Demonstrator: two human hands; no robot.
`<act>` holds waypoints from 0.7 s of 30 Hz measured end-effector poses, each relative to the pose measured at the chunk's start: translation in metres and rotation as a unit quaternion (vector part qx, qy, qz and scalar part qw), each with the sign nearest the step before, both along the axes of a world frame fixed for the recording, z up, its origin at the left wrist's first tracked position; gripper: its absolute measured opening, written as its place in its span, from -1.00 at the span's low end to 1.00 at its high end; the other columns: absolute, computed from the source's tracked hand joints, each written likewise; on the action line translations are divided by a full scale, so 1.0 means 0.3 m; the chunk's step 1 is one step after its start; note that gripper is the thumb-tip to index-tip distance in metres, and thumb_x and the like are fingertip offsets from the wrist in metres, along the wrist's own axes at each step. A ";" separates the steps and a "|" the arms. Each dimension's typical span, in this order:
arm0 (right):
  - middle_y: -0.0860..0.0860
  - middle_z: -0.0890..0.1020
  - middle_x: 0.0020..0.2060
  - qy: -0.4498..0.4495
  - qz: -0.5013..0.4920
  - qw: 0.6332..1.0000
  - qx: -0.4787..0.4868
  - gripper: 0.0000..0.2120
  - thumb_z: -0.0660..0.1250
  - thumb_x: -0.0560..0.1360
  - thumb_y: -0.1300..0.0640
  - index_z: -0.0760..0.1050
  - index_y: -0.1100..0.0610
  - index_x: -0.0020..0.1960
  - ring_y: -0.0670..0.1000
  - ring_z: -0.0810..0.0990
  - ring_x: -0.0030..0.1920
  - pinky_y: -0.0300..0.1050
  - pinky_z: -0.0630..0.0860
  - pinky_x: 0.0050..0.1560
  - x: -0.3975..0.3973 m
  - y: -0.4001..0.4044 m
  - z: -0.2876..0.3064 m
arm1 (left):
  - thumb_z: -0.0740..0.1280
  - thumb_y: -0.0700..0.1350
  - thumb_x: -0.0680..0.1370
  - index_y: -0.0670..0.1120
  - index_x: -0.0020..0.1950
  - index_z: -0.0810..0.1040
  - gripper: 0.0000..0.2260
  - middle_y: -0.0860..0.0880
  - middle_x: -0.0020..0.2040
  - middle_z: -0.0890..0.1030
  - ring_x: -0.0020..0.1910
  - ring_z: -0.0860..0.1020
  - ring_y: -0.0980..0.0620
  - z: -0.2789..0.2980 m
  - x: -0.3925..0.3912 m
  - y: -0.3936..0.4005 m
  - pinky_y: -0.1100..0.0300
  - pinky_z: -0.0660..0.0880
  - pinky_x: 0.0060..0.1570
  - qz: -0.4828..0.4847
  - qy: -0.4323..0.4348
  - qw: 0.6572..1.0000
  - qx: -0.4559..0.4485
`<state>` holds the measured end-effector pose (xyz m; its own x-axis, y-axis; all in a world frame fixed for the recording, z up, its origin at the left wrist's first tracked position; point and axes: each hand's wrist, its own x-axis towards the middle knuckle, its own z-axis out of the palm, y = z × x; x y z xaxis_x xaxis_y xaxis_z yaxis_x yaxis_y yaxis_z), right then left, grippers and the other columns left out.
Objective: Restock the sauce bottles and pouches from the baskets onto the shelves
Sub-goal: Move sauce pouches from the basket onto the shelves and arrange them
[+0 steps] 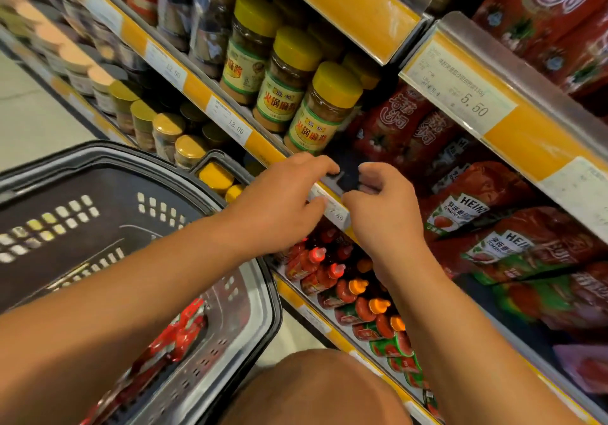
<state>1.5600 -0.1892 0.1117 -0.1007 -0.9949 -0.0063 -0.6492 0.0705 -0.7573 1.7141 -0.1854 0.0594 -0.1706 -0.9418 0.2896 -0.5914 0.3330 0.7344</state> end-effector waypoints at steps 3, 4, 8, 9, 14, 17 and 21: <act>-0.29 0.62 0.11 0.038 0.102 0.994 0.006 -0.63 0.40 0.51 0.22 0.57 -0.16 0.21 -0.25 0.58 0.12 -0.33 0.51 0.01 0.051 0.123 -0.011 | 0.32 0.06 0.64 0.12 0.46 0.44 -0.62 0.11 0.34 0.51 0.32 0.46 0.12 -0.031 0.190 0.204 0.19 0.40 0.20 0.060 -0.015 0.998 0.029; -0.25 0.61 0.19 0.059 0.141 0.988 0.023 -0.63 0.40 0.53 0.18 0.56 -0.14 0.27 -0.19 0.58 0.18 -0.25 0.51 0.09 0.072 0.157 -0.018 | 0.31 0.09 0.65 0.14 0.47 0.45 -0.62 0.14 0.35 0.51 0.32 0.44 0.16 -0.047 0.255 0.269 0.24 0.37 0.18 0.085 -0.023 0.995 0.047; -0.07 0.48 0.42 0.159 0.314 0.929 0.114 -0.54 0.40 0.59 0.04 0.41 -0.13 0.47 0.03 0.57 0.26 0.00 0.52 0.22 0.196 0.244 -0.032 | 0.29 0.15 0.64 0.18 0.51 0.41 -0.58 0.12 0.41 0.49 0.38 0.45 0.10 -0.130 0.476 0.515 0.13 0.40 0.29 0.170 -0.061 0.971 0.154; -0.05 0.44 0.46 0.184 0.348 0.910 0.127 -0.52 0.39 0.60 0.02 0.39 -0.12 0.49 0.04 0.54 0.29 -0.04 0.49 0.21 0.232 0.256 -0.037 | 0.30 0.15 0.64 0.17 0.52 0.41 -0.57 0.09 0.43 0.49 0.39 0.46 0.05 -0.157 0.520 0.563 0.09 0.40 0.32 0.190 -0.073 0.963 0.177; 0.07 0.50 0.43 0.271 0.426 0.845 0.175 -0.51 0.41 0.57 0.02 0.45 0.02 0.47 0.11 0.59 0.22 -0.09 0.51 0.08 0.446 0.270 -0.106 | 0.37 0.07 0.61 0.02 0.49 0.45 -0.55 -0.06 0.40 0.54 0.34 0.53 -0.08 -0.307 0.695 0.730 0.01 0.46 0.30 0.284 -0.108 0.904 0.300; 0.19 0.57 0.33 0.299 0.434 0.825 0.204 -0.59 0.39 0.57 0.09 0.51 0.19 0.38 0.22 0.60 0.23 0.07 0.60 0.19 0.574 0.267 -0.191 | 0.37 0.01 0.60 -0.10 0.50 0.44 -0.51 -0.14 0.41 0.54 0.32 0.54 -0.14 -0.409 0.756 0.773 0.04 0.49 0.25 0.320 -0.101 0.853 0.399; 0.34 0.57 0.29 0.311 0.427 0.811 0.252 -0.61 0.37 0.57 0.19 0.52 0.36 0.34 0.30 0.57 0.30 0.24 0.57 0.25 0.705 0.282 -0.355 | 0.35 -0.06 0.58 -0.18 0.29 0.56 -0.67 -0.18 0.16 0.65 0.07 0.64 -0.16 -0.545 0.788 0.804 0.05 0.60 0.05 0.342 -0.051 0.788 0.509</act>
